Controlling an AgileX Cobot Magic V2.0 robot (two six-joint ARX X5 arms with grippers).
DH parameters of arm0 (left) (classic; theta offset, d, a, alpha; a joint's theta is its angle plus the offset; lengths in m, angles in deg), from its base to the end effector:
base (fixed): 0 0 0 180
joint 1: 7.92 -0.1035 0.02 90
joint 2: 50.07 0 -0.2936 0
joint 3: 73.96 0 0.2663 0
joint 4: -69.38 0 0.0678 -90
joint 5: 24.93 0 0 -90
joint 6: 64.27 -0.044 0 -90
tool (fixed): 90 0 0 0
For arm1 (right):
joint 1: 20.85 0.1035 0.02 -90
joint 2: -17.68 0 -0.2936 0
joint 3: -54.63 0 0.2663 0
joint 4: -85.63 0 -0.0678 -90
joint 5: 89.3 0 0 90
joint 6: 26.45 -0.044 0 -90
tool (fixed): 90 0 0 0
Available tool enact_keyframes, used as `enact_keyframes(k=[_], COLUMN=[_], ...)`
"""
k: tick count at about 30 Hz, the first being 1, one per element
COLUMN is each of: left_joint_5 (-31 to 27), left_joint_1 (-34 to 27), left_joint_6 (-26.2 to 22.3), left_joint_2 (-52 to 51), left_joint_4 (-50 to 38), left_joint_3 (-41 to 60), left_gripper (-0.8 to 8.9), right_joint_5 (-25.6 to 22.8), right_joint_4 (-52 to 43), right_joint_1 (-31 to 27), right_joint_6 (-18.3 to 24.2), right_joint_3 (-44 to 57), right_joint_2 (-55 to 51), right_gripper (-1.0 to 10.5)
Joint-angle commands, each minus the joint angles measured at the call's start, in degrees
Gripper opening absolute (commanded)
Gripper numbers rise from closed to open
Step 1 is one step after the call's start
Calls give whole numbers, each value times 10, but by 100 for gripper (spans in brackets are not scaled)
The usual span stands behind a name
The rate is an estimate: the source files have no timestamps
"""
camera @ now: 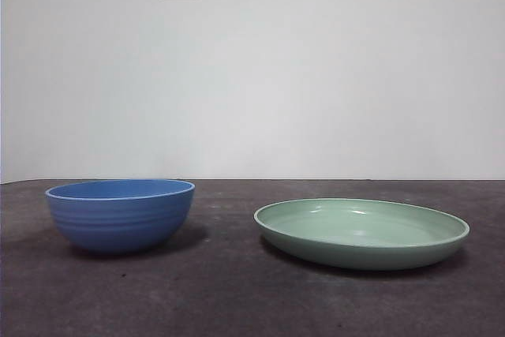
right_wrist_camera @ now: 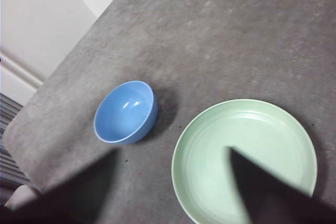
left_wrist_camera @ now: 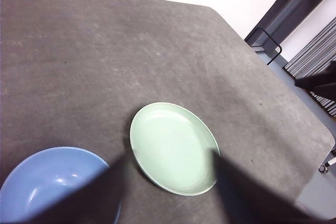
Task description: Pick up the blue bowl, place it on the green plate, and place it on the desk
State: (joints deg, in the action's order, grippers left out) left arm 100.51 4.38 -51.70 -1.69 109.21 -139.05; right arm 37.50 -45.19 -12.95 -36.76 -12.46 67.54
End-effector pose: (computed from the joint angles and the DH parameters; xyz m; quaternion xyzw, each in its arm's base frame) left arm 0.1659 -0.0623 0.3589 -0.1380 0.2385 -0.3726 0.8861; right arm 0.1672 0.0498 0.3523 0.1483 0.2983 0.3402 0.8794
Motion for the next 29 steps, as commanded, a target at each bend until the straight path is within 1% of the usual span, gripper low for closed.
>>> enact_keyframes(k=[1, 2, 7, 9, 11, 14, 16, 18, 20, 24, 29], left_joint_5=[3, 3, 3, 3, -6, -25, -41, -66, -77, -77, -77], left_joint_1=[5, 5, 6, 6, 6, 0, -8, -18, -28, -45, -54], left_joint_6=[-21, -21, -20, -12, 0, 3, 3, 2, 1, 10, 15], left_joint_2=[3, 3, 3, 3, 4, 11, 23, 43, 67, 123, 205], left_joint_4=[-10, -11, -10, -7, -2, 21, 47, 77, 101, 132, 139], left_joint_3=[-12, -12, -12, -12, -12, -12, -12, -12, -12, -12, -12], left_gripper=[669, 693, 688, 686, 658, 616, 616, 616, 616, 616, 616], right_joint_5=[-4, -4, -3, -4, -3, -3, -4, -3, -3, -4, -3], right_joint_4=[-5, -5, -5, -5, -5, -4, 0, 1, 1, 1, 1], right_joint_1=[3, 3, 3, 3, 3, 3, 3, 3, 3, 3, 3], right_joint_6=[5, 5, 5, 5, 5, 5, 5, 5, 5, 5, 5], right_joint_3=[-11, -11, -11, -11, -11, -11, -11, -11, -11, -11, -11], right_joint_2=[3, 3, 3, 2, 2, 2, 2, 2, 2, 2, 2], right_gripper=[616, 616, 615, 615, 615, 615, 615, 615, 615, 615, 615])
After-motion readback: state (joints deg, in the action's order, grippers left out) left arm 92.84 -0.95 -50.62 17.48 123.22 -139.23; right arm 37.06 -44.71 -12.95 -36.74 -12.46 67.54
